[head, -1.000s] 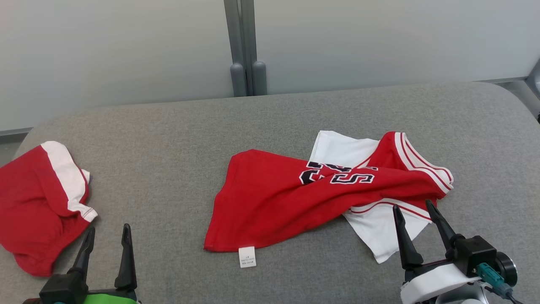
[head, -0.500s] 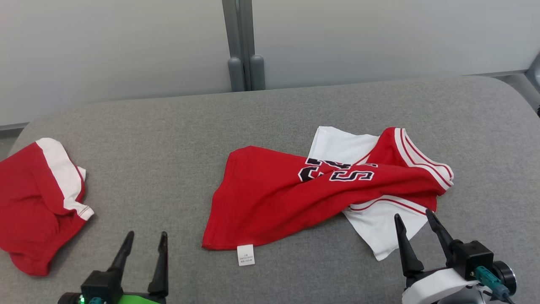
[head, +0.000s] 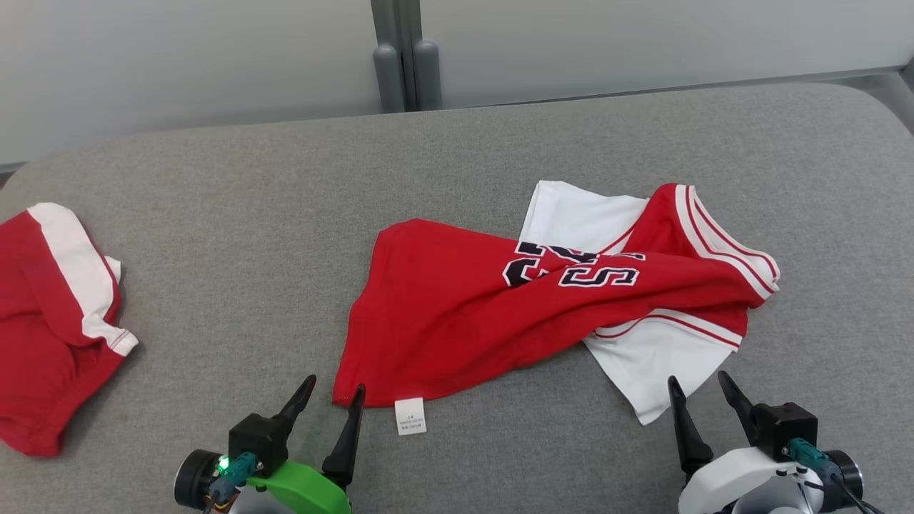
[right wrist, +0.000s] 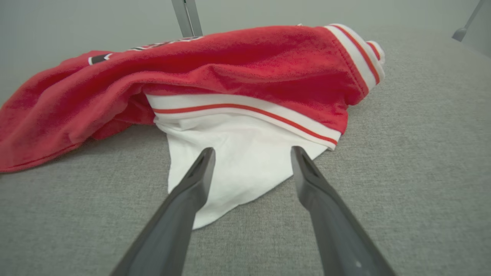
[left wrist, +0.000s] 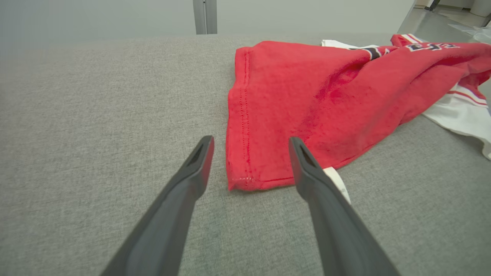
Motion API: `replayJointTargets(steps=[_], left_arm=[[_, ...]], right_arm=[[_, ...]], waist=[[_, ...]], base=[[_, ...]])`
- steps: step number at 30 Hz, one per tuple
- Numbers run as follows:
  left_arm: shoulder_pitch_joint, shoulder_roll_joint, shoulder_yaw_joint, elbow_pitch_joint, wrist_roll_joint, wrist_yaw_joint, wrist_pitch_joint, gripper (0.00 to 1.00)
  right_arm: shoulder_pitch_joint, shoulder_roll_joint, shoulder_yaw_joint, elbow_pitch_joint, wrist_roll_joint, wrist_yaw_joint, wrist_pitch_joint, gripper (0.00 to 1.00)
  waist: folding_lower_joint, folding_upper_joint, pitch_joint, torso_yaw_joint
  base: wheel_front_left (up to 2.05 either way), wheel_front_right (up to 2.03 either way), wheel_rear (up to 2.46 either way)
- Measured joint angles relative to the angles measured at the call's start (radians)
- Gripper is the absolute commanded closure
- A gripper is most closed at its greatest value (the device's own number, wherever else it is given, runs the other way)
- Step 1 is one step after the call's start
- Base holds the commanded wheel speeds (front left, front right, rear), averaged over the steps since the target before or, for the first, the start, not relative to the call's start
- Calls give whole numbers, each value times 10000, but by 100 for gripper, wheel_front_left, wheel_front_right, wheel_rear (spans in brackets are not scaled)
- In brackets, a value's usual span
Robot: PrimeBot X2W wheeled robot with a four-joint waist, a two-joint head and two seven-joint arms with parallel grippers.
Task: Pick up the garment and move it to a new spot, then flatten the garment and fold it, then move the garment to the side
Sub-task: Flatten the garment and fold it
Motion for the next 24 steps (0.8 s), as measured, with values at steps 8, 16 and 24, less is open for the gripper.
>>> replayJointTargets(steps=[8,16,24], left_arm=[[-812,33,-385,1187,-472,0,0,0],[-1118,-17,-773,2019,-840,0,0,0],[-1554,-188,-1177,2587,-1193,0,-27,59]], right_arm=[[-346,0,405,792,387,0,0,0],[-605,0,784,1325,903,0,0,0],[-1023,-2,884,1862,1475,0,-31,0]], waist=[[0,0,532,-29],[0,0,646,-122],[0,0,761,-148]], base=[[0,0,0],[0,0,0],[0,0,0]])
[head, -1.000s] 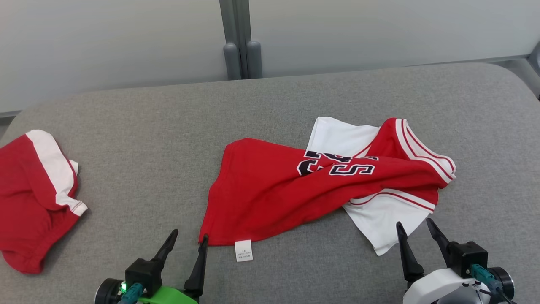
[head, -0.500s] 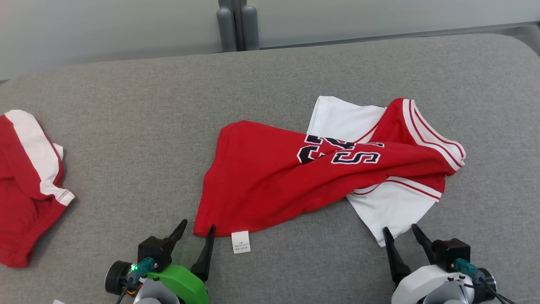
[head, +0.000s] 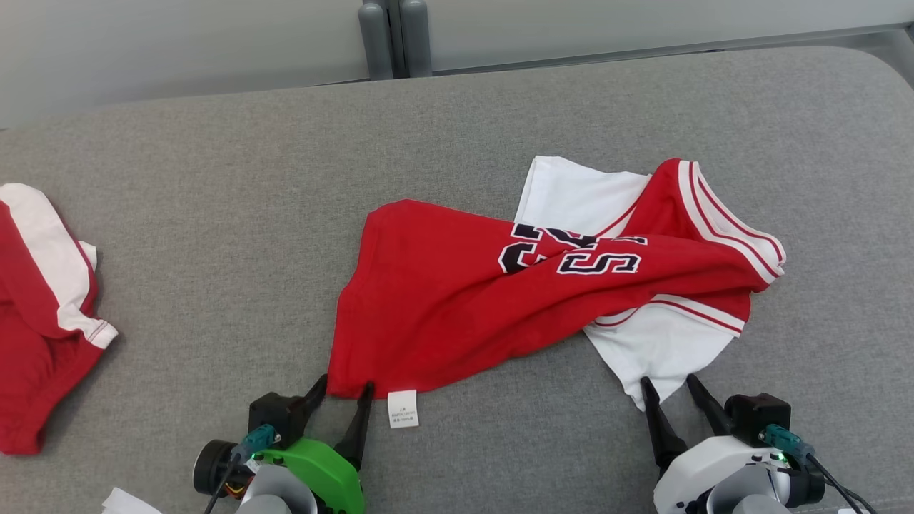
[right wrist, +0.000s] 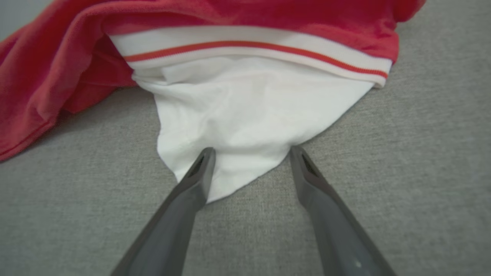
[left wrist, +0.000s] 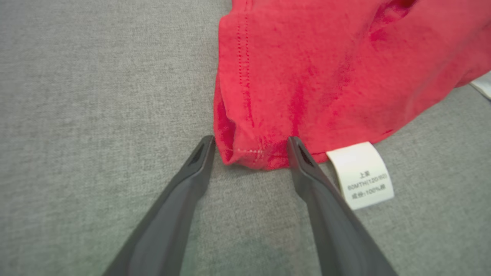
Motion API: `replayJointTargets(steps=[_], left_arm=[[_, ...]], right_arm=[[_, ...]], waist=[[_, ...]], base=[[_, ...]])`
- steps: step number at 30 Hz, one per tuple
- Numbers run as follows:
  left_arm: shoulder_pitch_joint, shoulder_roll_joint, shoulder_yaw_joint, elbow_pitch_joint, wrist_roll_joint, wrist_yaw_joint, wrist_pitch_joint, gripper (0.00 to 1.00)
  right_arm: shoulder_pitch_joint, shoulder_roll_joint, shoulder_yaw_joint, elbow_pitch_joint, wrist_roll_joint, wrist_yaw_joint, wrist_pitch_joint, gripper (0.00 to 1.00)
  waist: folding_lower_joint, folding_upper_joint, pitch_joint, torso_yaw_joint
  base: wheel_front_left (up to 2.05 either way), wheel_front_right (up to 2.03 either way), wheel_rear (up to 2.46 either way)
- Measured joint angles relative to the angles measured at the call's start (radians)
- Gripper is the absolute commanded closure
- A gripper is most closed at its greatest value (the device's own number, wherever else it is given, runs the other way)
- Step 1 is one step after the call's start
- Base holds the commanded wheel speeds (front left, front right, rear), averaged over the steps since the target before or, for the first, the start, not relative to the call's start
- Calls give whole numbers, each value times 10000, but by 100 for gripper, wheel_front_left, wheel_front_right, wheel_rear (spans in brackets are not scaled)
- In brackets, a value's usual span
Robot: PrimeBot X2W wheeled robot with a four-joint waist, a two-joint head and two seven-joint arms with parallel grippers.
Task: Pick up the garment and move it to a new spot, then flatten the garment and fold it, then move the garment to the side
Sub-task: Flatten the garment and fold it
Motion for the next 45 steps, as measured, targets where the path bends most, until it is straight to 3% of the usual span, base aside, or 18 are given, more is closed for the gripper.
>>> replayJointTargets(steps=[1,2,3,9,18,24,33,40,45], left_arm=[[-71,-8,-88,88,-65,0,0,100],[-128,-13,-182,159,-157,0,-2,100],[-173,-8,-288,207,-265,0,-2,100],[-162,125,-364,113,-416,-2,15,100],[-66,656,566,-1749,-40,-2,25,100],[-1176,1049,491,-2412,6,-2,25,100],[-5560,2451,-805,-2071,-871,-2,345,100],[-9615,3264,-1766,-1120,-1992,-2,1083,100],[-12569,3674,-2144,-165,-2468,-2,1383,100]], right_arm=[[-45,0,35,65,58,0,-2,54],[-79,0,61,104,81,0,-2,88],[-124,-4,81,130,121,0,-4,100],[-139,2,50,-153,253,-2,8,100],[-208,0,-188,-2008,-238,-2,17,100],[-1522,4,111,-2736,-537,-2,17,100],[-5698,-426,334,-2046,-125,-2,330,100],[-10287,-861,568,-276,537,-2,1133,100],[-13679,-803,69,1515,746,-2,1340,100]], waist=[[0,0,9,-7],[0,0,12,-13],[0,0,5,-22],[0,0,-95,-69],[0,0,-373,-138],[0,0,-364,-259],[0,0,451,-337],[2,0,1461,-320],[3,0,2087,-357]], base=[[0,0,0],[0,0,0],[0,0,0],[0,0,0],[0,0,0],[0,0,0],[0,0,0],[0,0,0],[0,0,0]])
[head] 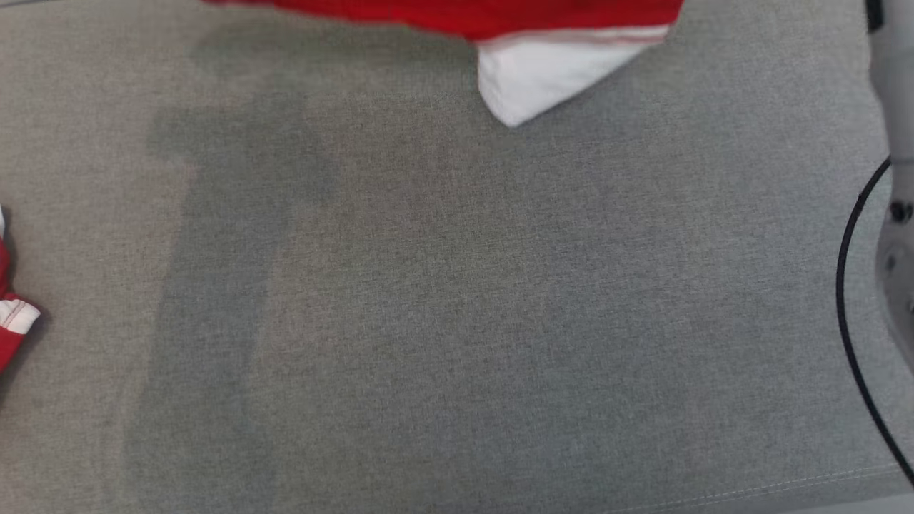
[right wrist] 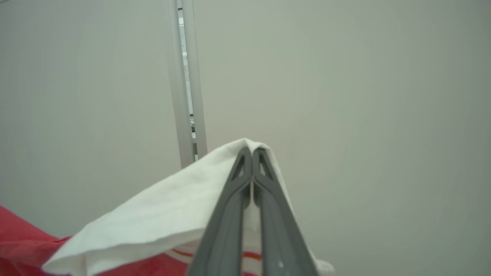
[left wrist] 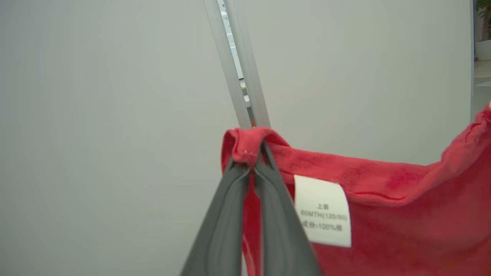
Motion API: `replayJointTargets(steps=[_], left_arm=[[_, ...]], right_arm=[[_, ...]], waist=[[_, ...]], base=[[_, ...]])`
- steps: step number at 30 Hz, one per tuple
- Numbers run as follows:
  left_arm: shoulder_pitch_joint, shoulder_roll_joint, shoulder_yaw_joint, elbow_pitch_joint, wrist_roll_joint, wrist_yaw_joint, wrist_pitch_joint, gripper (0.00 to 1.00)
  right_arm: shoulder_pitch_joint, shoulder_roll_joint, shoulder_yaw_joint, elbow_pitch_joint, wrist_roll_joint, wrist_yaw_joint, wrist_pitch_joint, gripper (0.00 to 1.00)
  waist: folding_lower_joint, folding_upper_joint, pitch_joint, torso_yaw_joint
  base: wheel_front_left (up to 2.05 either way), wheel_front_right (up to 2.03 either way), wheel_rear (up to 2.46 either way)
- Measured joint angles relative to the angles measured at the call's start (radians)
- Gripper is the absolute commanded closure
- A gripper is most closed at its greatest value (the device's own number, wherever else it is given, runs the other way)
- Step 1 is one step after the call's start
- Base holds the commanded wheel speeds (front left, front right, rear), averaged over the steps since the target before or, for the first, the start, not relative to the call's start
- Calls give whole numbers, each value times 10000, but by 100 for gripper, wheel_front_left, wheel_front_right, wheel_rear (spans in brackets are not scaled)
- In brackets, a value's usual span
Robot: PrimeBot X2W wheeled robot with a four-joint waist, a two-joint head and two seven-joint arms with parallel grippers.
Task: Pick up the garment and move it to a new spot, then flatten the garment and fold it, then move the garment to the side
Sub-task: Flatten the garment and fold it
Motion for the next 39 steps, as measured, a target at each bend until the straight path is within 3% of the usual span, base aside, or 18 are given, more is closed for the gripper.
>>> replayJointTargets(steps=[5,11,19,27,33,39], left_arm=[[-1889,-178,-73,1022,-671,0,-61,100],[-2985,-368,-201,1653,-1248,0,-445,100],[-2122,-282,-1037,1962,-2075,0,-851,100],[340,-148,-1091,1490,-2917,0,-1310,100],[3268,-150,792,-159,-2368,364,-1342,100],[7351,-1047,2504,-2169,-1588,802,-1340,100]], right_arm=[[-2381,-65,-215,1653,-568,0,-222,100],[-3763,107,-362,2918,-821,-2,-709,100],[-3159,453,201,3446,-364,0,-1145,100],[-610,522,1020,2349,844,0,-1302,100],[2783,100,1749,460,1894,-2,-1310,100],[6476,-673,2612,-1501,2963,-2,-1308,100]], waist=[[0,0,403,-92],[-1,0,623,-220],[-1,0,1196,-267],[-1,0,1185,-394],[-2,0,612,-382],[-3,0,-120,-261]], base=[[0,0,0],[0,0,0],[0,0,0],[0,0,0],[0,0,0],[0,0,0]])
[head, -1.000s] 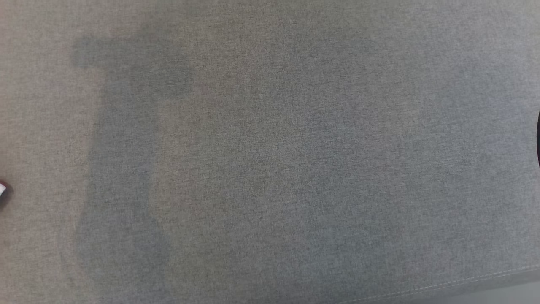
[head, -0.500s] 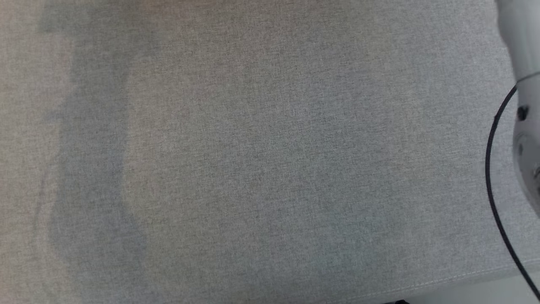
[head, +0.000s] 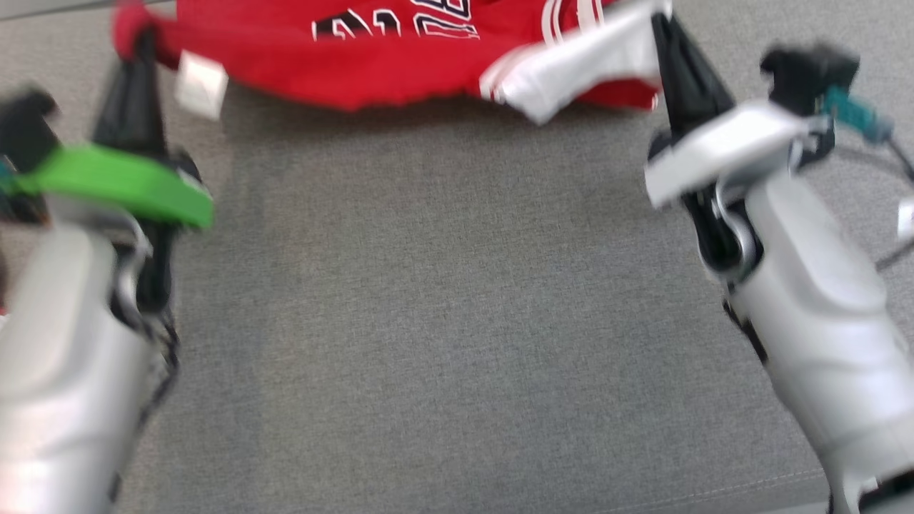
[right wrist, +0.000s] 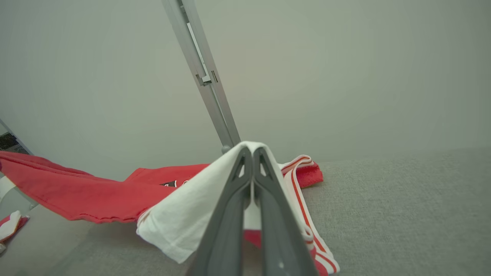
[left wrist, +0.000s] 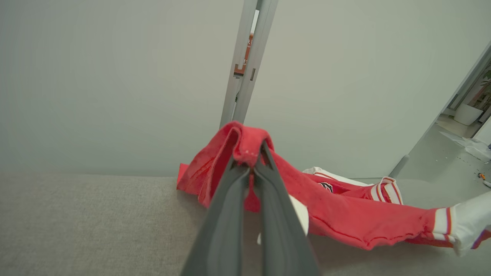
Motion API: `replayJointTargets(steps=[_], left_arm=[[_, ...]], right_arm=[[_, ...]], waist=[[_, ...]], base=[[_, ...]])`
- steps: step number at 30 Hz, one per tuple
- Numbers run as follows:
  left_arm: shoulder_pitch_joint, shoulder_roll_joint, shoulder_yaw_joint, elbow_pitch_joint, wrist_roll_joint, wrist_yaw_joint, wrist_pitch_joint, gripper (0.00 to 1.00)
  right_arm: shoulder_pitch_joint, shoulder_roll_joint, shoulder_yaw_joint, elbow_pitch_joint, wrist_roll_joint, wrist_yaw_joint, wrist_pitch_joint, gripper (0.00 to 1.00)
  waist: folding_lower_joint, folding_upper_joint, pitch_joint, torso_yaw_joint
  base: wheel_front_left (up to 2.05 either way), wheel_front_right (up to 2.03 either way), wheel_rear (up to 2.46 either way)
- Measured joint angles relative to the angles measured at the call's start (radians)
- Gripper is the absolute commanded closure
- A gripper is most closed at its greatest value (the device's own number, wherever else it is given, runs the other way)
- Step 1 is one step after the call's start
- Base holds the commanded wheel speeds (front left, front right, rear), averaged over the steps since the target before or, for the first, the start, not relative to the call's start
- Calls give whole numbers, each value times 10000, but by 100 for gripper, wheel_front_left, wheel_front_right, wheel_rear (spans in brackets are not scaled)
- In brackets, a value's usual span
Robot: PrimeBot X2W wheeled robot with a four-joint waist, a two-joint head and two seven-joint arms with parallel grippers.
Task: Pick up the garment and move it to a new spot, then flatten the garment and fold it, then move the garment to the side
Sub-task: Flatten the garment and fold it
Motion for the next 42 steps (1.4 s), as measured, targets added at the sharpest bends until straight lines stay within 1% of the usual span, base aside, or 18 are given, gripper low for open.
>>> replayJointTargets(steps=[2,5,7,9,15,20,24,29,32,35,42], left_arm=[[1174,-359,359,-487,196,88,0,100],[2784,-836,897,-1147,583,182,0,100],[3847,-1037,1313,-1557,798,245,2,100],[4659,-1233,1603,-1812,999,257,2,100],[6640,-1941,2127,-2155,1381,167,2,100],[7862,-2272,2401,-2025,1724,-12,0,100],[8638,-2504,2518,-2038,1879,-113,2,100],[9027,-2644,2851,-2134,2010,-117,2,100],[9133,-2677,2964,-2186,2096,-188,2,100],[9150,-2694,2838,-2125,2272,-253,2,100],[8885,-2731,2612,-1998,2489,-368,0,100]], right_arm=[[1106,-314,-31,-541,261,0,25,100],[2868,-732,-128,-1398,612,-2,376,100],[4025,-874,-314,-2086,782,-4,694,100],[4809,-890,-487,-2631,802,-4,966,100],[7342,-675,-1298,-3877,506,-4,1787,100],[9325,-151,-2249,-5016,201,-4,2623,100],[10521,267,-2918,-6109,-117,-4,3496,100],[11679,656,-3707,-7313,-479,-4,4610,100],[11975,838,-4077,-7858,-616,-4,5051,100],[11977,1047,-4130,-8065,-625,-4,5354,100],[11637,1312,-4056,-8009,-589,-4,5405,100]], waist=[[0,0,-226,57],[0,0,-580,153],[0,0,-840,208],[0,0,-1047,225],[0,0,-1672,239],[0,0,-2196,286],[-1,0,-2563,306],[-1,0,-2826,361],[0,0,-2833,394],[0,0,-2794,409],[0,0,-2821,543]], base=[[0,0,0],[0,0,0],[0,0,0],[0,0,0],[0,0,0],[0,0,0],[0,0,0],[0,0,0],[0,0,0],[0,0,0],[0,0,0]])
